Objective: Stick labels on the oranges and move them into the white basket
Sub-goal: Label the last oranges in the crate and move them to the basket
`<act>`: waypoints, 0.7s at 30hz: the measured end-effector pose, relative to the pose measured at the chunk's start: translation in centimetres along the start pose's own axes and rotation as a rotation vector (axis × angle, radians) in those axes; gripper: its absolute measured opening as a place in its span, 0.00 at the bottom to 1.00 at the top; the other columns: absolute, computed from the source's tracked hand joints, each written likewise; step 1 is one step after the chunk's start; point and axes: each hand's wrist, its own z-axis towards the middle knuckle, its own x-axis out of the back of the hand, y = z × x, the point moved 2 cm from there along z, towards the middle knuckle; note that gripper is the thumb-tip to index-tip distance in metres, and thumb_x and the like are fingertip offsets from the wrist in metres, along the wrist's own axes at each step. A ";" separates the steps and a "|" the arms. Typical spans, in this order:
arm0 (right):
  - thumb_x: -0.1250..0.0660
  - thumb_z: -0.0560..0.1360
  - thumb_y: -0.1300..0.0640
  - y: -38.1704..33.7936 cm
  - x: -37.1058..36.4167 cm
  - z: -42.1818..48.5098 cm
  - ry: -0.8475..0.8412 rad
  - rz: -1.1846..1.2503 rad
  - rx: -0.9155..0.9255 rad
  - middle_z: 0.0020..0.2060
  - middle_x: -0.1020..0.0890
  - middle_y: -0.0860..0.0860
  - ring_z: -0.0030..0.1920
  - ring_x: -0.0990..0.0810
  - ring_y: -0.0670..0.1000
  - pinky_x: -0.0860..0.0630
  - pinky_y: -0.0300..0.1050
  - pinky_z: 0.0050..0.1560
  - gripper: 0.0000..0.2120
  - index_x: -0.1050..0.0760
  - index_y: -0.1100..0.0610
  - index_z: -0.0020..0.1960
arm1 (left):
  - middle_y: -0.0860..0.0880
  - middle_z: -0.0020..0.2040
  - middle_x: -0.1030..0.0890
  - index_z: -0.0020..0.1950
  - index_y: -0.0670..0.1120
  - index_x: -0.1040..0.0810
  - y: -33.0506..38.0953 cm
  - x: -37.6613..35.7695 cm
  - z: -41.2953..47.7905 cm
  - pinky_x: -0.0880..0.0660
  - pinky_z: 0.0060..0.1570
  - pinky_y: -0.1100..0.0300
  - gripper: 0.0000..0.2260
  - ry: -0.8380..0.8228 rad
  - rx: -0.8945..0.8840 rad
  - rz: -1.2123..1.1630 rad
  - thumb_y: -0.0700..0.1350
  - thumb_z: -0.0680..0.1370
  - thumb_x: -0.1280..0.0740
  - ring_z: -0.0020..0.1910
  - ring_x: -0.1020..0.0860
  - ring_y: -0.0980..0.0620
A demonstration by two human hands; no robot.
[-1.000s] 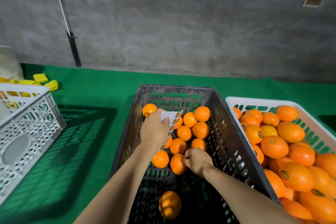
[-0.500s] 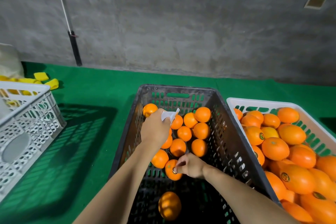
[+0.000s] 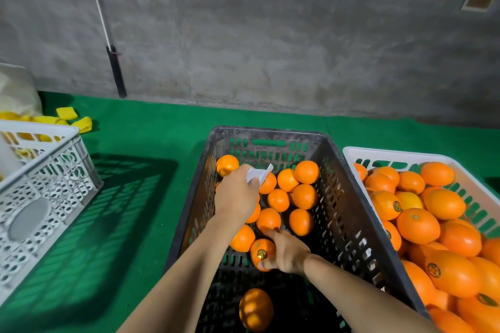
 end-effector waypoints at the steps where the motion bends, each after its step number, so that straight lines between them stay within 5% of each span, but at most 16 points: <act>1: 0.24 0.70 0.42 0.0 -0.1 0.1 -0.022 -0.009 -0.011 0.72 0.31 0.55 0.70 0.29 0.58 0.30 0.52 0.69 0.42 0.39 0.50 0.77 | 0.55 0.32 0.33 0.66 0.44 0.26 0.0 0.0 0.0 0.42 0.27 0.60 0.14 0.000 0.000 0.001 0.48 0.83 0.39 0.30 0.32 0.55; 7: 0.26 0.71 0.40 -0.5 -1.0 0.1 -0.103 0.024 -0.082 0.71 0.28 0.55 0.69 0.27 0.59 0.28 0.47 0.61 0.47 0.48 0.51 0.80 | 0.55 0.32 0.32 0.68 0.44 0.26 0.1 0.2 -0.4 0.41 0.28 0.59 0.15 -0.026 0.015 -0.010 0.48 0.83 0.38 0.30 0.31 0.55; 11: 0.26 0.67 0.40 -1.9 1.4 -0.4 0.031 0.173 -0.154 0.60 0.22 0.51 0.60 0.22 0.56 0.24 0.50 0.59 0.39 0.36 0.50 0.72 | 0.53 0.32 0.29 0.64 0.44 0.25 -0.1 0.9 -0.7 0.40 0.28 0.57 0.13 -0.002 0.055 -0.042 0.49 0.83 0.39 0.30 0.30 0.54; 15: 0.27 0.67 0.39 -2.9 5.8 -1.6 0.253 0.793 -0.304 0.46 0.19 0.57 0.35 0.22 0.54 0.25 0.47 0.35 0.31 0.32 0.56 0.61 | 0.51 0.34 0.27 0.59 0.44 0.25 0.3 1.7 -0.8 0.39 0.29 0.56 0.12 0.053 0.044 -0.047 0.50 0.84 0.42 0.33 0.28 0.52; 18: 0.29 0.69 0.35 -2.9 8.9 -2.9 0.301 1.228 -0.260 0.43 0.20 0.62 0.32 0.23 0.56 0.26 0.45 0.32 0.37 0.26 0.65 0.63 | 0.53 0.35 0.26 0.53 0.47 0.24 0.8 2.1 -1.2 0.37 0.31 0.57 0.13 0.124 0.029 -0.063 0.52 0.84 0.44 0.35 0.27 0.55; 21: 0.33 0.72 0.34 -3.2 12.0 -4.4 0.389 1.552 -0.115 0.38 0.19 0.59 0.32 0.23 0.53 0.27 0.44 0.33 0.33 0.20 0.65 0.54 | 0.53 0.36 0.25 0.51 0.49 0.23 1.1 2.1 -1.7 0.33 0.35 0.55 0.14 0.133 0.010 -0.092 0.53 0.84 0.45 0.36 0.25 0.52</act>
